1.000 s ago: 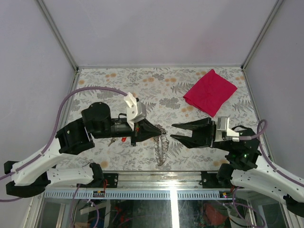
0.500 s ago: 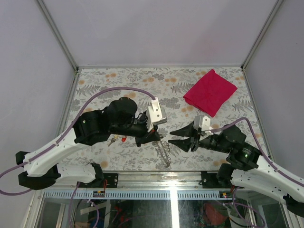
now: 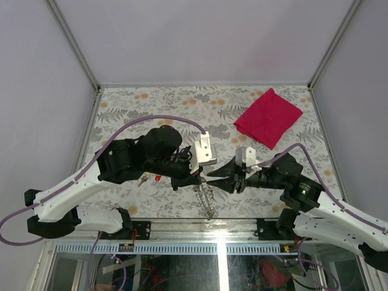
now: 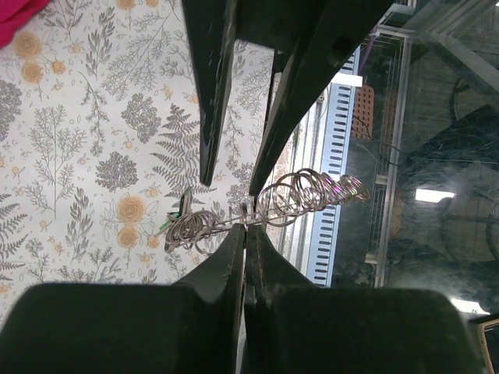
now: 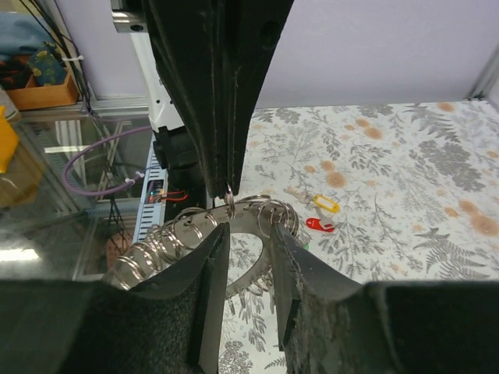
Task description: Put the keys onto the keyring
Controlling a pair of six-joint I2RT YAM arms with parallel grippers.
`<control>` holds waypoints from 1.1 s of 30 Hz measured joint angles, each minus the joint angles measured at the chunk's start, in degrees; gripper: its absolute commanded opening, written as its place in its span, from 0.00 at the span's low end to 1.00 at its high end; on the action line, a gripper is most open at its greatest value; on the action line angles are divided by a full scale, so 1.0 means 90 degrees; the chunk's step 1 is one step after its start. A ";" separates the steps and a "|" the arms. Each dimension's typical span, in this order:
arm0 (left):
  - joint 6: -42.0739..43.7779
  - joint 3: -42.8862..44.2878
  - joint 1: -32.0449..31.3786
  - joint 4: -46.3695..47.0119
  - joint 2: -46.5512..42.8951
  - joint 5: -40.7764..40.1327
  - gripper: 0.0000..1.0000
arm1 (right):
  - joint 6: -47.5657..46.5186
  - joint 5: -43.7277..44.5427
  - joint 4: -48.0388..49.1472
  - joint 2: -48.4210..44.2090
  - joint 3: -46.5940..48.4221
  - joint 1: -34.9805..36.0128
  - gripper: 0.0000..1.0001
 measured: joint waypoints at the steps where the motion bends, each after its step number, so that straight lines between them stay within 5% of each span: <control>1: 0.0015 0.0039 -0.0017 -0.0022 0.0010 0.0002 0.00 | 0.0012 -0.0104 0.0049 0.0100 0.0019 0.0000 0.34; 22: 0.0126 0.0308 -0.0257 -0.0408 0.0148 -0.0175 0.00 | 0.0471 -0.0707 0.0595 0.0447 0.0044 0.0000 0.36; 33: 0.0126 0.0311 -0.0296 -0.0410 0.0158 -0.0260 0.00 | 0.0491 -0.0724 0.0712 0.0597 0.0044 0.0000 0.25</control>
